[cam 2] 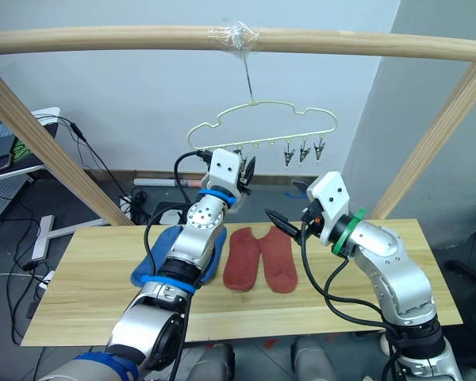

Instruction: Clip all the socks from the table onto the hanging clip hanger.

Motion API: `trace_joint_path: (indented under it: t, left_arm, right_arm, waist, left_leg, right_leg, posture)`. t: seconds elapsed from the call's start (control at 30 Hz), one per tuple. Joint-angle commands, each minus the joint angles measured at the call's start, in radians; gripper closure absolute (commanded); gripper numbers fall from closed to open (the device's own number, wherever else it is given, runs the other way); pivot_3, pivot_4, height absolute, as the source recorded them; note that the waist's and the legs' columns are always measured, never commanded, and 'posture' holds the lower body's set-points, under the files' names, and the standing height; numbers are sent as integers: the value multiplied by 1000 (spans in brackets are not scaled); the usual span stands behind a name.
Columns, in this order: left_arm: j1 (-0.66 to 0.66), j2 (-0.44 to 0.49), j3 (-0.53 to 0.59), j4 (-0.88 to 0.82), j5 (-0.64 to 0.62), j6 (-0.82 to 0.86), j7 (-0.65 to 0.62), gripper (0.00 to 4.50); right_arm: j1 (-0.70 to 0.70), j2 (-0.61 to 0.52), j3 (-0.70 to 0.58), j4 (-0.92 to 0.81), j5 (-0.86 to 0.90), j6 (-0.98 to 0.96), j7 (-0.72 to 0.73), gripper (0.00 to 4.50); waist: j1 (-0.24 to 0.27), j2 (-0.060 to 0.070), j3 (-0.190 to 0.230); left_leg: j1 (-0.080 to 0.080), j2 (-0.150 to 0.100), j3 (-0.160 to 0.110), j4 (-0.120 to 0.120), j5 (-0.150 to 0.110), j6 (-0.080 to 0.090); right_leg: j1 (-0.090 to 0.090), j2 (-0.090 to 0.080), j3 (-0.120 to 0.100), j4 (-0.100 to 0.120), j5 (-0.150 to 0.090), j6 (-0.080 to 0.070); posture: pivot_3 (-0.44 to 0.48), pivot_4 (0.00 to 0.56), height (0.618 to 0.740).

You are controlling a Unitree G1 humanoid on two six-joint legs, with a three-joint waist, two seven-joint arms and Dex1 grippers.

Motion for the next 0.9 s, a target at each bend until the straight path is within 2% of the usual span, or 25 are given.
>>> trace_joint_path:
  t: [0.03,0.47,0.57,0.67,0.73,0.9]
  left_arm:
    - [-24,-15,7,-14,-1,-9,23,2371]
    - [-25,-23,12,-5,-12,-19,6,2371]
    - [-27,-21,16,-1,-14,-24,4,2967]
    - [-29,-18,20,4,-17,-27,4,3854]
    - [-32,-16,22,8,-17,-29,5,4226]
    - [-35,-14,28,10,-16,-31,1,4305]
  right_arm:
    - [-15,-6,-24,-55,18,-2,-8,0]
    - [-16,-5,-30,-54,21,5,-16,0]
    - [-19,-4,-30,-53,20,7,-21,0]
    - [-17,-3,-29,-56,21,8,-24,0]
    - [-18,-3,-27,-55,20,7,-24,0]
    - [-18,0,-23,-51,18,6,-26,0]
  waist:
    - [0,0,0]
    - [0,0,0]
    - [0,0,0]
    - [0,0,0]
    - [0,0,0]
    - [-1,0,0]
  left_leg:
    - [0,0,0,0,0,0]
    - [1,0,0,0,0,0]
    - [2,0,0,1,0,0]
    - [2,0,0,1,0,0]
    - [2,0,0,1,0,0]
    - [3,0,0,2,0,0]
  right_leg:
    - [0,0,0,0,0,0]
    - [0,0,0,3,0,0]
    - [0,0,0,4,0,0]
    - [0,0,0,4,0,0]
    - [0,0,0,5,0,0]
    - [0,0,1,9,-1,-1]
  posture:
    - [-91,169,740]
    - [-93,171,740]
    - [-93,171,740]
    - [-93,171,740]
    - [-93,171,740]
    - [-90,172,740]
